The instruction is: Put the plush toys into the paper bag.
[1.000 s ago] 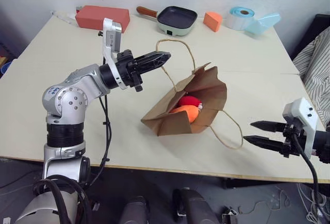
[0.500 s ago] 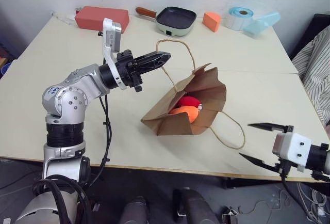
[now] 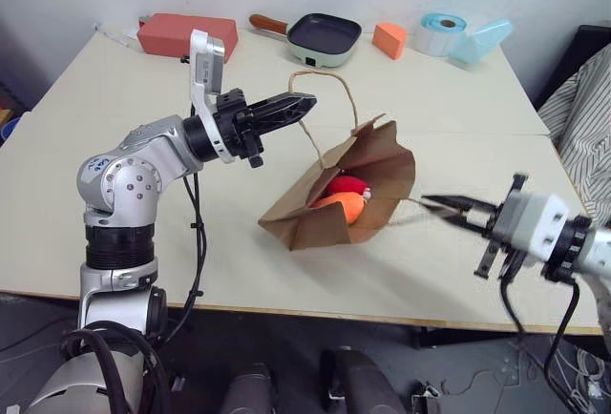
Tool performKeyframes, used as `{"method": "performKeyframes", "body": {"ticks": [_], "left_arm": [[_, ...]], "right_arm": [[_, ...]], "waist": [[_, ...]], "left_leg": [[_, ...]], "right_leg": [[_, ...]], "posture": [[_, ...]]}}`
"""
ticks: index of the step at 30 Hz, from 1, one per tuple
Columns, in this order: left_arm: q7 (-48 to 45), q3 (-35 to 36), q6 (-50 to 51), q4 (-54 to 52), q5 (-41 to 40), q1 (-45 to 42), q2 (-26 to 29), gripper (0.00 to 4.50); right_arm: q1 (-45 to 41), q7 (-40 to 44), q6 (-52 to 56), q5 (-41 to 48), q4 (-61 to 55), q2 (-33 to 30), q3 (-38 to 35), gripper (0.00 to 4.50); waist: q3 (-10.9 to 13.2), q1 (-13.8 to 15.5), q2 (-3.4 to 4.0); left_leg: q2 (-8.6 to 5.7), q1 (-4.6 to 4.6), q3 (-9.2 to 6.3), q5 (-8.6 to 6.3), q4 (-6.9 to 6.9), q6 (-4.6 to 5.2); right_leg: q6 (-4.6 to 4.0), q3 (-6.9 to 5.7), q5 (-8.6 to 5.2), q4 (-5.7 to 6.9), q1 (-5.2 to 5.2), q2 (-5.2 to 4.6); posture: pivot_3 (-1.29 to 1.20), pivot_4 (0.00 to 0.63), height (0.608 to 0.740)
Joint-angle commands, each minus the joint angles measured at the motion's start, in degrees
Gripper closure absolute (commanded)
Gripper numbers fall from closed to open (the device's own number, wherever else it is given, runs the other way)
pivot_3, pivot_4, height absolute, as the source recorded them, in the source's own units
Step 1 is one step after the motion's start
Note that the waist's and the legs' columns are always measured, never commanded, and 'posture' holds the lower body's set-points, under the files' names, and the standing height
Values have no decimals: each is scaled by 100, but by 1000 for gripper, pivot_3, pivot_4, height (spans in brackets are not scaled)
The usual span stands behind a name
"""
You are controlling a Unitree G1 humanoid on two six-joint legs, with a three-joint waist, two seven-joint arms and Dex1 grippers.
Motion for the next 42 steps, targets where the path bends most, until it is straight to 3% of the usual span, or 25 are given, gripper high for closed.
{"method": "performKeyframes", "body": {"ticks": [1,4,7,12,19,21,25,31,36,42], "left_arm": [[-65,74,-167,30,43,-251,30,4500],[-33,84,-326,176,113,-427,-67,4500],[-12,58,-541,386,287,-584,-144,4500],[-65,-70,-966,703,572,-655,-354,4500],[-321,-184,-1031,563,709,-478,-297,4500],[-380,-150,-914,477,676,-341,-163,4500],[-473,59,-660,111,465,-64,179,3578],[-383,475,-244,-503,83,274,637,1695],[-272,955,175,-985,-367,732,1105,93],[-681,1156,116,-1058,-338,1637,1707,40]], "right_arm": [[-1061,-191,641,890,-54,-330,-304,4482],[-2214,-372,1089,1305,170,-373,-77,4482],[-2748,-455,1378,1426,166,-207,251,4482],[-2583,-547,932,378,85,226,1182,4482],[-2189,-503,418,-467,14,585,1728,4482],[-2256,-509,441,-586,55,626,1791,4086],[-2359,-378,632,-461,20,629,1721,2918],[-2174,-101,1258,386,-244,324,1084,777],[-1814,-130,2379,1760,-261,-124,-59,734],[-668,143,3480,3123,-379,-587,-1271,734]], "waist": [[0,-6,0],[0,-24,0],[0,-20,0],[0,-31,0],[0,-64,0],[0,-106,0],[0,-145,0],[0,-105,0],[0,-97,0],[0,-110,0]], "left_leg": [[0,0,-1,0,0,0],[1,-2,-4,0,1,0],[2,-8,-8,0,1,0],[3,-16,-9,0,5,2],[3,-43,-13,-3,17,7],[4,-42,-14,-3,23,7],[6,-36,-14,-2,25,6],[6,-39,-17,-3,29,7],[6,-43,-32,-7,27,14],[6,-36,-36,-7,19,13]], "right_leg": [[0,-1,0,0,0,0],[-2,-4,-1,0,-1,0],[-2,-10,-1,-6,-2,0],[-1,-11,-1,0,-4,-1],[-2,-15,-1,18,-27,-1],[-2,-16,-1,22,-26,-2],[-2,-14,-1,25,-26,-2],[-2,-16,-1,25,-24,-5],[-2,-31,-1,15,-14,-11],[-2,-34,-1,3,-7,-10]], "posture": [[0,150,740],[0,150,740],[0,150,740],[0,150,740],[0,150,740],[0,150,740],[0,150,740],[0,150,740],[0,150,740],[0,150,740]]}}
